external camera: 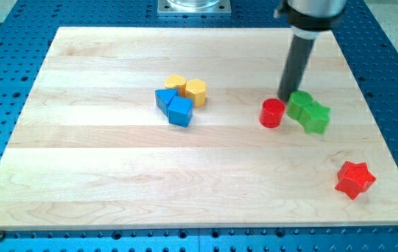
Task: Separate the green blocks from each other
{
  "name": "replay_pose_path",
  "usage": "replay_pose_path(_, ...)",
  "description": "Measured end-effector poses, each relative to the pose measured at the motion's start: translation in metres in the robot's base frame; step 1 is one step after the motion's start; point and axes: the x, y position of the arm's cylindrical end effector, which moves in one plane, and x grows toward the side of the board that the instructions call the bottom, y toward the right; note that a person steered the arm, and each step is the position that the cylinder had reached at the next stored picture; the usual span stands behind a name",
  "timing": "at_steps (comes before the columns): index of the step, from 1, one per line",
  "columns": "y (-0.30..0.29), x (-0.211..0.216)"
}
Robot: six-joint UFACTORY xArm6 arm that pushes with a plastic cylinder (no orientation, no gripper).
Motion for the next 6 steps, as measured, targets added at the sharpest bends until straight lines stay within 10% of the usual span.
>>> replay_pose_path(6, 0.009, 0.102)
